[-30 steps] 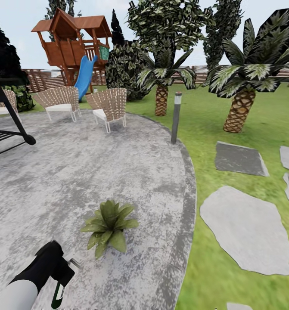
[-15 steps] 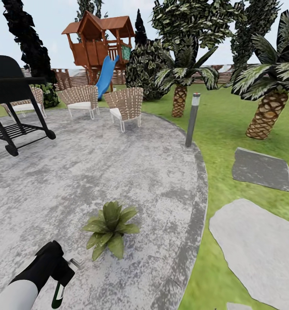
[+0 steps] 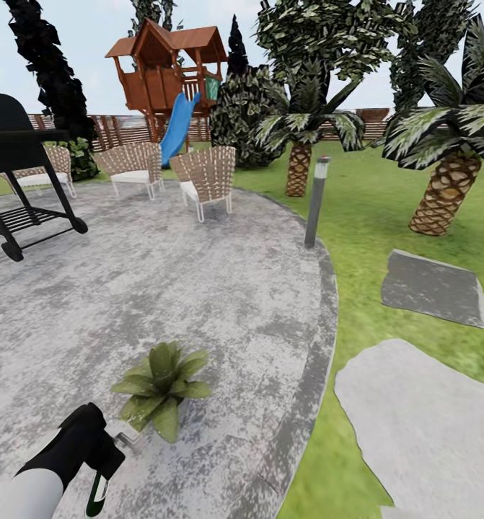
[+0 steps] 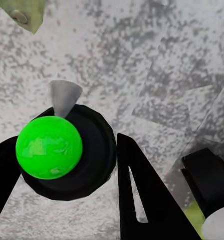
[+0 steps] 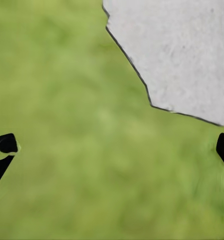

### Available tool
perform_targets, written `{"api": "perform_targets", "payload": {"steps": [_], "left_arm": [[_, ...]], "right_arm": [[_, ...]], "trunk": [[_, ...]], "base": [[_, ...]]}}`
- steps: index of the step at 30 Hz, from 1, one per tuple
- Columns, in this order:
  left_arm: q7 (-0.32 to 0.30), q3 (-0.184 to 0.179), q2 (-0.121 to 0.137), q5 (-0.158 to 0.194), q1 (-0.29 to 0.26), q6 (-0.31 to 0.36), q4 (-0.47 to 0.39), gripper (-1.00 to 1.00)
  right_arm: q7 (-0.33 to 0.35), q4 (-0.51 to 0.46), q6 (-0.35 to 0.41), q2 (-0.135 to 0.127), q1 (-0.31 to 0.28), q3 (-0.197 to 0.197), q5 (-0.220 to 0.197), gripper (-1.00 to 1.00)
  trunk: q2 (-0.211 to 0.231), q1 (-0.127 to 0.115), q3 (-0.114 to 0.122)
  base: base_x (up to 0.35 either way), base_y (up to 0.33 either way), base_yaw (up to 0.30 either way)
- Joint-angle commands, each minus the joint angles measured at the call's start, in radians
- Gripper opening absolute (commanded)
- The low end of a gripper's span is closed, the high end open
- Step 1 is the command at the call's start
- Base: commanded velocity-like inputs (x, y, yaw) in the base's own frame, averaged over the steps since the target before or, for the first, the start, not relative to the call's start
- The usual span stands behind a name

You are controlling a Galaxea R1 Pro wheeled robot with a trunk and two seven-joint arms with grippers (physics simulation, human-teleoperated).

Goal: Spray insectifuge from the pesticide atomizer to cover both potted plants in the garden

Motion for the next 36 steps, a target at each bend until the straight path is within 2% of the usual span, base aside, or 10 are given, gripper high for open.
{"api": "perform_targets", "payload": {"steps": [1,7,12,25,30,36], "left_arm": [[-0.009,0.004,0.000,-0.007,0.000,0.005,-0.002,-1.00],[-0.009,0.005,0.000,-0.007,0.000,0.005,-0.002,-1.00],[-0.009,0.027,0.000,-0.007,0.000,0.005,-0.002,-1.00],[-0.009,0.030,0.002,-0.009,0.000,0.005,0.003,-1.00],[-0.009,0.029,0.003,-0.008,0.000,0.005,0.003,-1.00],[-0.010,0.032,0.000,-0.007,0.000,0.005,-0.002,-1.00]], "right_arm": [[-0.003,0.002,-0.004,0.001,-0.001,-0.008,0.010,1.00],[-0.004,0.002,-0.005,0.006,-0.001,-0.008,0.010,1.00],[-0.005,0.002,-0.005,0.006,-0.001,-0.008,0.009,1.00],[-0.005,0.002,-0.005,0.006,-0.001,-0.008,0.010,1.00],[-0.005,0.003,-0.005,0.006,-0.001,-0.008,0.010,1.00],[-0.005,0.002,-0.005,0.005,-0.001,-0.008,0.009,1.00]], "trunk": [[0.000,0.000,-0.001],[0.000,0.000,-0.001],[0.000,0.000,-0.001],[0.000,0.000,-0.001],[0.000,0.000,-0.001],[0.000,0.000,-0.001]], "base": [[0.000,-0.301,0.000],[0.000,-0.301,0.071],[0.000,-0.301,0.259],[0.014,-0.297,0.277],[0.180,-0.170,0.249],[0.051,-0.017,0.032]]}}
